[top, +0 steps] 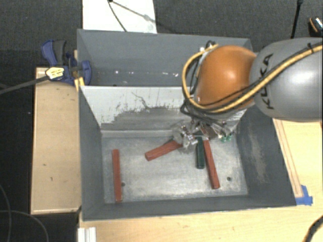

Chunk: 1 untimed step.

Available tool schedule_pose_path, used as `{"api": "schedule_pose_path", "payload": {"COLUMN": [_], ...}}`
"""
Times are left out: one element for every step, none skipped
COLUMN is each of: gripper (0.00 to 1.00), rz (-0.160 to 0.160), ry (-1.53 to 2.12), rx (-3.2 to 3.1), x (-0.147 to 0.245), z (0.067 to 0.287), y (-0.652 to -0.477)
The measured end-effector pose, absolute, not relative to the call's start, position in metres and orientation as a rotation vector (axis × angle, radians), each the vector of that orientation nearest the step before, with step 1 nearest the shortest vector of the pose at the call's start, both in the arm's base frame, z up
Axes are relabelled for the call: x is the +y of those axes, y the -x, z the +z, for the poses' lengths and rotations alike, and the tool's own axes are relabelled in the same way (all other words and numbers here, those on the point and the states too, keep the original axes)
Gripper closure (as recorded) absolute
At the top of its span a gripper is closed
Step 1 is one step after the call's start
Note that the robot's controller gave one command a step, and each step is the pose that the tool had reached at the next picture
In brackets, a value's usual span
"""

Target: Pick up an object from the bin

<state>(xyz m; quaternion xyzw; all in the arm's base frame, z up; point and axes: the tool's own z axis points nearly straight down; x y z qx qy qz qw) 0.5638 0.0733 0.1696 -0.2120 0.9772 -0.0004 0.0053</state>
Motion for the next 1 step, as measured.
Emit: {"api": "schedule_pose_path", "payload": {"gripper": [1.00], "rz": [-0.001], "ry": [0.664], "rx": [3.060], "x": [0.0818], "z": [0.2253], "y": [-0.5769]}}
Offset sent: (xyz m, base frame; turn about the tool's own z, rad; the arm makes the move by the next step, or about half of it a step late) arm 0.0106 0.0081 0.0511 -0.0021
